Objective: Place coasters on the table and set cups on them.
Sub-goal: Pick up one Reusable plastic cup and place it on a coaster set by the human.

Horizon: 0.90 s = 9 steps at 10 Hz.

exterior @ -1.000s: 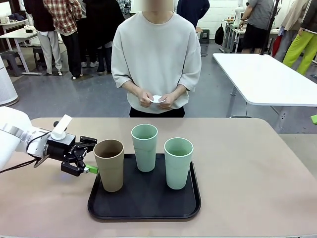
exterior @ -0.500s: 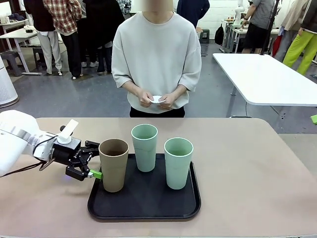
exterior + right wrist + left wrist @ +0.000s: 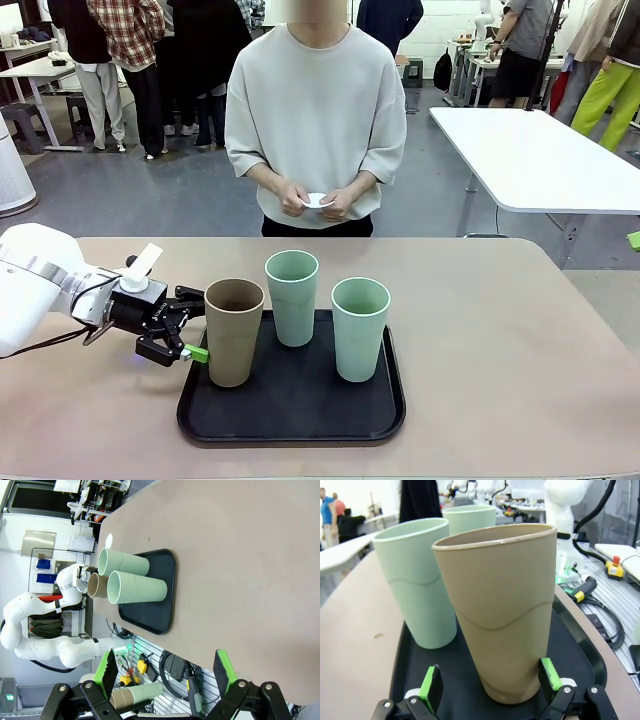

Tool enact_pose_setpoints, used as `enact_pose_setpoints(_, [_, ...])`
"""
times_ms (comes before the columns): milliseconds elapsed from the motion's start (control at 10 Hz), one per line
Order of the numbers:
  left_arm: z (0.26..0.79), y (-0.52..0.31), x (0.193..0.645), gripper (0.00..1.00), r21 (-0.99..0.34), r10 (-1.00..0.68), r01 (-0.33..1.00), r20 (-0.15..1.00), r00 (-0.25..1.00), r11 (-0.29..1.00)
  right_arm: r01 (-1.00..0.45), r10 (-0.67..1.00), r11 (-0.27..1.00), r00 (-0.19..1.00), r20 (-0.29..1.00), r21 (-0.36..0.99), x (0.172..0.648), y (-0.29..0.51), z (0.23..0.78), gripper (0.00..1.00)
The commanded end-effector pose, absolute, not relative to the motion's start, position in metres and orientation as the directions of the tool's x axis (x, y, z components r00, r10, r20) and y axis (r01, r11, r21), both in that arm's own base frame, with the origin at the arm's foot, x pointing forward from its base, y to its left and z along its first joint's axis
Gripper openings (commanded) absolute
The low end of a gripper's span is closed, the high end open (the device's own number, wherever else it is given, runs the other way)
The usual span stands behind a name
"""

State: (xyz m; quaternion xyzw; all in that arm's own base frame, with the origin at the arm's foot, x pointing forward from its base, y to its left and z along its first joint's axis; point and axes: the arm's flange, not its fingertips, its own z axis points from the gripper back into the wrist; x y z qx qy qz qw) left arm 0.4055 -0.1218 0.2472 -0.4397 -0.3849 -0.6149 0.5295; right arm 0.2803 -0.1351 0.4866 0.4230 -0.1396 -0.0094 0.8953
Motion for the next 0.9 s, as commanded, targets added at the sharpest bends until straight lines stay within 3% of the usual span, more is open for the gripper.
enact_pose_setpoints(0, [0.2424, -0.1248, 0.4061, 1.00, 0.047, -0.316, 0.987, 0.944, -0.093, -0.151, -0.105, -0.135, 0.629, 0.961, 0.242, 0.770, 0.2804, -0.1355, 0.4858, 1.00])
enact_pose_setpoints(800, [0.2431, -0.1224, 0.4008, 1.00, 0.024, -0.306, 0.982, 0.949, -0.082, -0.187, -0.105, -0.135, 0.629, 0.961, 0.242, 0.770, 0.2804, -0.1355, 0.4858, 1.00])
